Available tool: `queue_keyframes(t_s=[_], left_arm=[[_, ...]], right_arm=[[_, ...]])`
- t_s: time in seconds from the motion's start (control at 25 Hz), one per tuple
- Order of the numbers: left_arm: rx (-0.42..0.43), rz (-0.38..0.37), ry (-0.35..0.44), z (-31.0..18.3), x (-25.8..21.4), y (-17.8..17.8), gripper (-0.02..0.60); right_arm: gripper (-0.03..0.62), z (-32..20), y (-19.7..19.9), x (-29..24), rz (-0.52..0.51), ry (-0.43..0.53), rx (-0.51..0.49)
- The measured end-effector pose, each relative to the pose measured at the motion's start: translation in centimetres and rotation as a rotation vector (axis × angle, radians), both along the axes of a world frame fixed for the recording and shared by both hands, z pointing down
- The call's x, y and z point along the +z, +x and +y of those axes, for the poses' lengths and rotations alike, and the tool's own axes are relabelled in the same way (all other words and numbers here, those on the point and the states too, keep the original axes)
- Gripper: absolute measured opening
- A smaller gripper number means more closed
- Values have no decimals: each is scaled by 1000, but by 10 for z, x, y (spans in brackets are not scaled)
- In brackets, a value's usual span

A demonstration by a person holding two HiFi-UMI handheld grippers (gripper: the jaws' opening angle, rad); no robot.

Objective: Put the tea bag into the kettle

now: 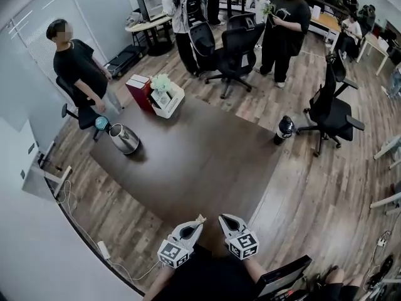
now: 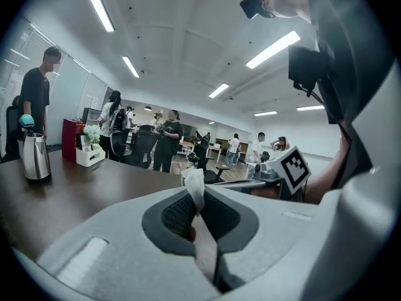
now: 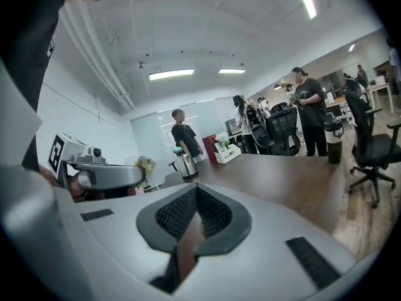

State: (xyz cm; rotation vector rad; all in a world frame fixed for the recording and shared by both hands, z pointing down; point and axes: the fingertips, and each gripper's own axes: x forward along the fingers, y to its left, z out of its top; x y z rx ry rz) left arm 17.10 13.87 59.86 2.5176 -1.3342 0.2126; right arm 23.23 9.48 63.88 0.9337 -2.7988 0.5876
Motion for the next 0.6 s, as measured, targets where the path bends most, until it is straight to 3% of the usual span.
queue_keyframes(t_s=[0.16,0.32,0.44,0.6], left_arm=[[62,34,-24,-20,11,-5,15],[196,57,-15,-50,15,-12,15],[293,80,1,-67,6,-30,15],[438,84,-3,-81,11,-68,15]], right_arm=[[6,-16,26,11,38,-17,107],[6,-41,39,21,88,-37,256],[6,-53,23,15,113,-41,341],[6,-59,-29,1,123,-21,392]])
